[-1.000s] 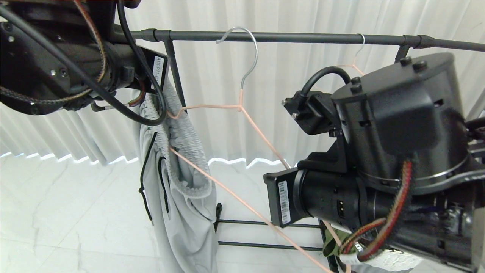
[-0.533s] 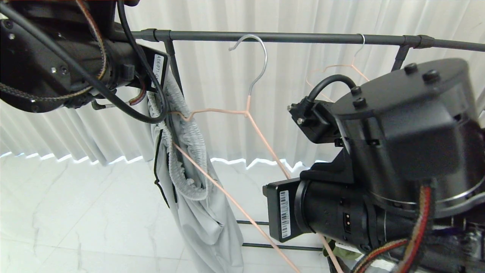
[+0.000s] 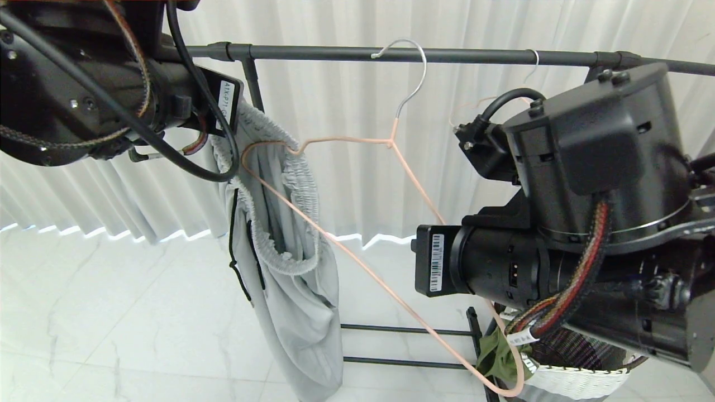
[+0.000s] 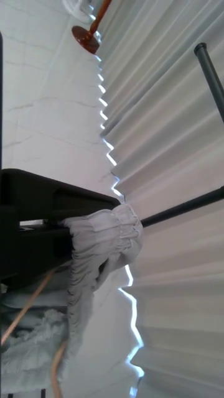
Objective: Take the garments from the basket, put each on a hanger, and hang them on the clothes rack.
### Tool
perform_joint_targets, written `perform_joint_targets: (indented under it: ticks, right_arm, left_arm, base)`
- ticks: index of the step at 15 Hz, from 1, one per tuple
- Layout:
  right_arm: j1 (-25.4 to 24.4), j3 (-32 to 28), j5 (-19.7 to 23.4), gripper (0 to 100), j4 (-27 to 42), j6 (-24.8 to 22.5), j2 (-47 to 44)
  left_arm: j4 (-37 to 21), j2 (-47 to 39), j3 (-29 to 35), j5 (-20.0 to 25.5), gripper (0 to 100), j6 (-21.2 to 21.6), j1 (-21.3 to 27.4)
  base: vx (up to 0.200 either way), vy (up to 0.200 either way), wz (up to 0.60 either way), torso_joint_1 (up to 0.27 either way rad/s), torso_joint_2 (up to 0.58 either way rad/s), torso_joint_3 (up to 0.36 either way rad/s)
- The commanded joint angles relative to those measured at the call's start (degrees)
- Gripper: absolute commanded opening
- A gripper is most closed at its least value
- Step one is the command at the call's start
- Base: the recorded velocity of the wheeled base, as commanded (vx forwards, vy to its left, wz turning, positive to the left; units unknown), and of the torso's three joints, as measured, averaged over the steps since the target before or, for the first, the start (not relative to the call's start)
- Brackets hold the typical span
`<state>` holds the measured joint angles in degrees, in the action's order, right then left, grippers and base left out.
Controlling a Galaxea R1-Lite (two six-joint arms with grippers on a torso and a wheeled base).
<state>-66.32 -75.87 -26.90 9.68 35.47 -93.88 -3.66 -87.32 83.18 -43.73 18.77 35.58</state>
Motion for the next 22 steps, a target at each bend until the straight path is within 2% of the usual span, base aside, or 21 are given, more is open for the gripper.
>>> perform_joint_targets:
  ticks: [1, 7, 13, 16, 19, 21, 22]
  right_arm:
    - [-0.04, -0.06, 0.01, 0, -1.77, -0.05, 0.10]
    - [-2.41, -0.85, 0.10, 0, -3.70, -1.11, -1.75]
    - [-2.77, -0.59, 0.01, 0, -11.26, -8.40, -7.46]
    - [-2.68, -0.15, -0.52, 0, -14.07, -10.60, -8.07]
    - [-2.33, 1.78, -4.91, 0, -17.85, -13.85, -7.63]
    - [-2.33, 3.19, -5.61, 0, -20.75, -15.70, -6.93]
    - [-2.24, 4.95, -5.61, 0, -25.32, -18.69, -6.14]
  left_arm:
    - [-0.03, -0.13, -0.03, -0.04, 0, 0.04, 1.42]
    - [0.14, -0.31, 0.58, 0.22, 0, -1.02, 10.29]
    - [0.14, 0.05, 1.46, 0.22, 0, -4.36, 19.35]
    - [0.14, 0.40, 1.73, 0.22, 0, -4.54, 19.87]
    - [0.14, 1.80, 1.11, 0.22, 0, -4.45, 19.79]
    - [0.41, 2.59, -0.03, 0.22, 0, -4.54, 19.79]
    - [0.49, 3.56, -1.35, 0.22, 0, -4.71, 19.79]
  base:
    - [0.000, 0.000, 0.00, 0.000, 0.00, 0.000]
    - [0.000, 0.000, 0.00, 0.000, 0.00, 0.000]
    - [0.000, 0.000, 0.00, 0.000, 0.00, 0.000]
    - [0.000, 0.000, 0.00, 0.000, 0.00, 0.000]
    - [0.000, 0.000, 0.00, 0.000, 0.00, 0.000]
    - [0.000, 0.000, 0.00, 0.000, 0.00, 0.000]
    - [0.000, 0.000, 0.00, 0.000, 0.00, 0.000]
